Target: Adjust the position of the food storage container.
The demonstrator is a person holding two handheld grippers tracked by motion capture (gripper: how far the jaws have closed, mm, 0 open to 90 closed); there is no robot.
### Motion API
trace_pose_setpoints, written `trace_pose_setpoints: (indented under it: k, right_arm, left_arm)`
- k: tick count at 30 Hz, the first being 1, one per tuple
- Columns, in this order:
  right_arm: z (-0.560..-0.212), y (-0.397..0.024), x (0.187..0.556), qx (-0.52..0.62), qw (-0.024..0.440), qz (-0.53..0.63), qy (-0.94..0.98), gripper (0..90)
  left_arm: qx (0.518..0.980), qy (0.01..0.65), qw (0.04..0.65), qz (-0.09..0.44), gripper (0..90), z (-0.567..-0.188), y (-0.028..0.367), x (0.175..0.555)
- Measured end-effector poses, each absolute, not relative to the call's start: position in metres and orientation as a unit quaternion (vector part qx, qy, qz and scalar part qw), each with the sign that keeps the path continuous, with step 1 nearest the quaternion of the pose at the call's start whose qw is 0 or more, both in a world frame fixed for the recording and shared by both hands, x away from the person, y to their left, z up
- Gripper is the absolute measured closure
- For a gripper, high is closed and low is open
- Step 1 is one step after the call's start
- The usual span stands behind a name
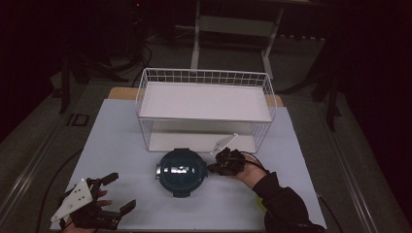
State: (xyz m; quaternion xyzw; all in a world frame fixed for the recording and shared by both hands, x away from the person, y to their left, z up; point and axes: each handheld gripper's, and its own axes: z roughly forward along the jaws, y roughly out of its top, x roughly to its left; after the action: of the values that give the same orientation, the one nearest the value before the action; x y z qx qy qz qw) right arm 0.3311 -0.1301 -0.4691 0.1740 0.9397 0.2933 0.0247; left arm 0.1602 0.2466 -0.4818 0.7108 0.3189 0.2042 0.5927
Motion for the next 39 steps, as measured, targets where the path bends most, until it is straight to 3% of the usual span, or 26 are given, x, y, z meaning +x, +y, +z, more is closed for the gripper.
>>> trace_pose_setpoints:
  k: [17, 31, 34, 39]
  right_arm:
    - [-0.470, -0.092, 0.333, 0.152, 0.027, 0.294, 0.943, 90.0]
    - [-0.452, -0.113, 0.317, 0.185, 0.048, 0.349, 0.917, 88.8]
    - [-0.450, -0.116, 0.309, 0.197, 0.047, 0.359, 0.911, 86.6]
    - [-0.453, -0.117, 0.299, 0.208, 0.051, 0.366, 0.906, 75.2]
  left_arm:
    - [0.710, 0.317, 0.595, 0.203, 0.0, -0.482, 0.247, 0.159]
    - [0.711, 0.321, 0.593, 0.201, 0.0, -0.480, 0.246, 0.160]
    - [0.710, 0.322, 0.595, 0.197, 0.0, -0.479, 0.245, 0.160]
    - [0.718, 0.317, 0.587, 0.200, 0.0, -0.476, 0.242, 0.162]
